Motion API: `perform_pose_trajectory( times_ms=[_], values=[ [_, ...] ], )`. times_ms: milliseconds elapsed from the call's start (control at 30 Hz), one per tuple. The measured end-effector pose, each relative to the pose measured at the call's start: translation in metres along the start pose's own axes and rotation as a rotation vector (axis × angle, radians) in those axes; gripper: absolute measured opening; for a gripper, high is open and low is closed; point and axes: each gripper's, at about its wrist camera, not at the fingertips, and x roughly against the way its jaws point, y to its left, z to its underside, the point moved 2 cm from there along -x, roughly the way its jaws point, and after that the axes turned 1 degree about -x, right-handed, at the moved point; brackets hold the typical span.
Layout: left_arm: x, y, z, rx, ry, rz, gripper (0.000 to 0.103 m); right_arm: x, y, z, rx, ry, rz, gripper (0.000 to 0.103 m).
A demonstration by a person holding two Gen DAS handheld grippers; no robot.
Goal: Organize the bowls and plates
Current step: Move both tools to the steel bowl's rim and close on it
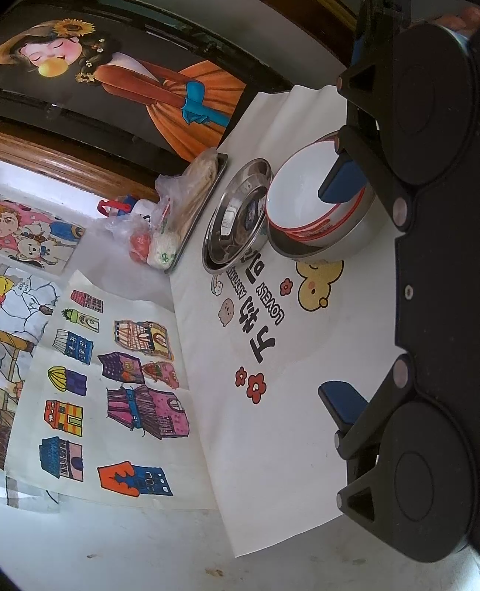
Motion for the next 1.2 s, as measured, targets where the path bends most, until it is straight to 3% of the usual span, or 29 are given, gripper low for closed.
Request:
perform_pose_trajectory(
  times_ms=[867,1200],
  values=[
    [-0.019,-0.001,-0.003,-0.080,0.087,0.013,0.101,-0.022,-0.006,-0.021,0.019,0.054,0.055,0.103],
    [-0.028,-0.001,-0.005,-0.091,0.110,0.009,0.099,-0.034,-0.010,-0.024,0.018,0.068,0.116,0.103]
  ],
)
